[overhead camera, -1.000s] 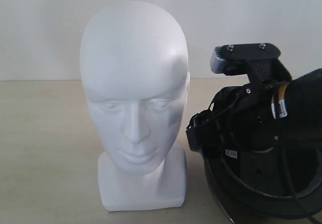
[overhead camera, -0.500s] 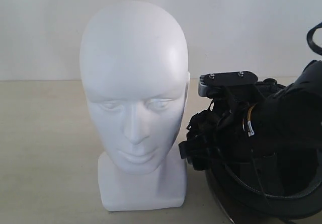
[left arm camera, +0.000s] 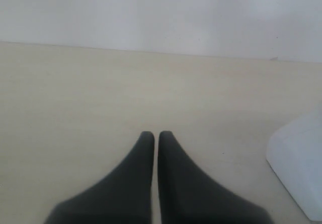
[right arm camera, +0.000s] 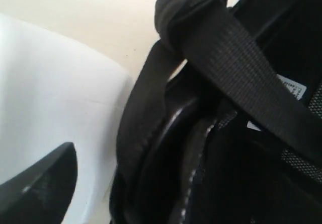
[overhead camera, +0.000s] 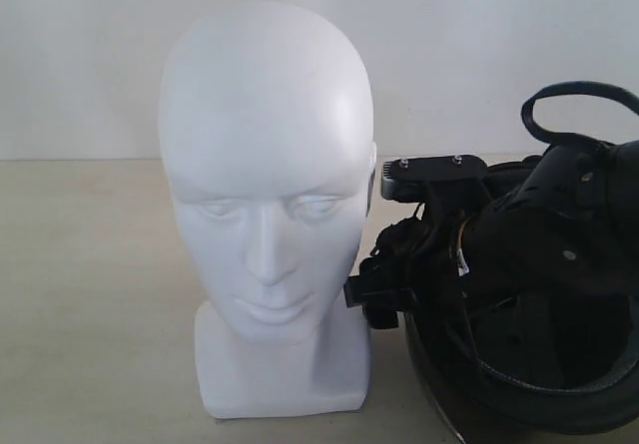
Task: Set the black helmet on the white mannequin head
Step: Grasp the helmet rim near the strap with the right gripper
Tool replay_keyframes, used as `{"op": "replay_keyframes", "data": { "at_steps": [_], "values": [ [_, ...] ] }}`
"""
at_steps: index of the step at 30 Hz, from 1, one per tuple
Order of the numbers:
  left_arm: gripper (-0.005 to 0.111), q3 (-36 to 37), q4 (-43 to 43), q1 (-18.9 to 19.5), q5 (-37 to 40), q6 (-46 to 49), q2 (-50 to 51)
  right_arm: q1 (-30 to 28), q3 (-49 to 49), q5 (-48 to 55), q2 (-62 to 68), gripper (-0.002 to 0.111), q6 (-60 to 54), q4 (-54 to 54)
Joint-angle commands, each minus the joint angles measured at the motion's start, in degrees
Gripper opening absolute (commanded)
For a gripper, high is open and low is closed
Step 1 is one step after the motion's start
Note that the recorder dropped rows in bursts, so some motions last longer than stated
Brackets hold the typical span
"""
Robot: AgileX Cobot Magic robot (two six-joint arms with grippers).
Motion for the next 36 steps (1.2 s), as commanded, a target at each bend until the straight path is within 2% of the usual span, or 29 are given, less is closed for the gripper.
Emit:
{"op": "replay_keyframes", "data": {
  "at_steps": [1,4,11,13,16,18,24,32,34,36],
  "values": [
    [0.004,0.21,-0.53,0.11,-0.06,0.1,-0.22,-0.55,-0.8,-0.92,1.46,0.082,1.08,-0.36],
    [0.004,0.21,-0.53,0.11,-0.06,0.1,-0.22,-2.33,-0.8,-0.8,1.74,0.082,1.73,-1.16],
    [0.004,0.21,-0.53,0.11,-0.06,0.1,-0.22,-2.44,-0.8,-1.39,1.74,0.079,1.73,-2.11],
    [0.004,0.21,-0.53,0.11,-0.06,0.1,-0.22,-2.44,-0.8,-0.77,1.74,0.069,1.73,-2.11],
    [0.004,0.21,-0.53,0.11,-0.06,0.1,-0.22,-2.44,-0.8,-0.48,1.74,0.045,1.32,-2.68],
    [0.004,0.21,-0.53,0.11,-0.06,0.1,-0.22,-2.44,-0.8,-0.48,1.74,0.035,1.08,-2.68],
    [0.004,0.21,-0.53,0.11,-0.06,0.1,-0.22,-2.44,-0.8,-0.4,3.31,0.042,1.08,-2.73],
    [0.004,0.21,-0.53,0.11,-0.06,0.1,-0.22,-2.44,-0.8,-0.51,4.54,0.041,1.08,-2.95],
    [0.004,0.21,-0.53,0.11,-0.06,0.1,-0.22,-2.44,-0.8,0.23,4.54,0.036,1.5,-2.95],
    [0.004,0.21,-0.53,0.11,-0.06,0.1,-0.22,-2.44,-0.8,1.56,4.54,0.019,1.5,-2.95]
  ]
}}
